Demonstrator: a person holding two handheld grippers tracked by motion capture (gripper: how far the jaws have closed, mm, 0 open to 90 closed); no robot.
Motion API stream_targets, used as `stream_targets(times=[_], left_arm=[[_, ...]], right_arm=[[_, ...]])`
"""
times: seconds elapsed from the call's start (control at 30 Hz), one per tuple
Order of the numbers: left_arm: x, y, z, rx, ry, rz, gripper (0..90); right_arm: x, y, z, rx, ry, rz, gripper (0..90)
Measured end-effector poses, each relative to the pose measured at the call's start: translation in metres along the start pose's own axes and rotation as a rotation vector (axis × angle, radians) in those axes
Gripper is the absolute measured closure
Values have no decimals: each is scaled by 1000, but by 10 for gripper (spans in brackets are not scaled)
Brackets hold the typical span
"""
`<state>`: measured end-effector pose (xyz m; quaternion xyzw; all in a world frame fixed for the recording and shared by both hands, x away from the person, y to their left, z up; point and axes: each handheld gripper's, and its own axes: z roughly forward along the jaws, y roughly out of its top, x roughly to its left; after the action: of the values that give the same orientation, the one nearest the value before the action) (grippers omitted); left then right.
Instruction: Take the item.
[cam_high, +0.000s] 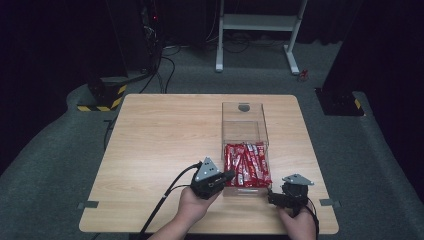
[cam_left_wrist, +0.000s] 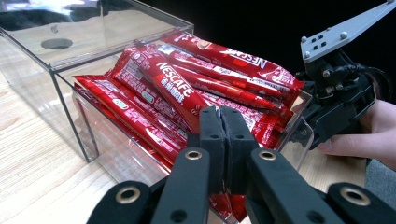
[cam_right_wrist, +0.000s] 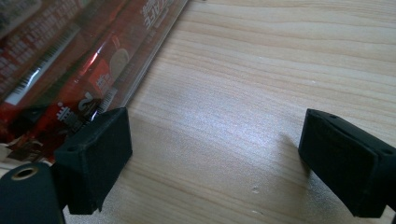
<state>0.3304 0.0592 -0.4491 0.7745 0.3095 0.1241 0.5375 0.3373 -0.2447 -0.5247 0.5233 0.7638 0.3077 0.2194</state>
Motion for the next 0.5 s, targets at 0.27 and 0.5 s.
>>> stream_targets(times=[0.27,0.5], left_arm=[[4,1,-10,-48,-30,-9,886],[8,3,-22,-81,-51,-9,887]], right_arm=[[0,0,0,0,0,0,93],[0,0,0,0,0,0,93]])
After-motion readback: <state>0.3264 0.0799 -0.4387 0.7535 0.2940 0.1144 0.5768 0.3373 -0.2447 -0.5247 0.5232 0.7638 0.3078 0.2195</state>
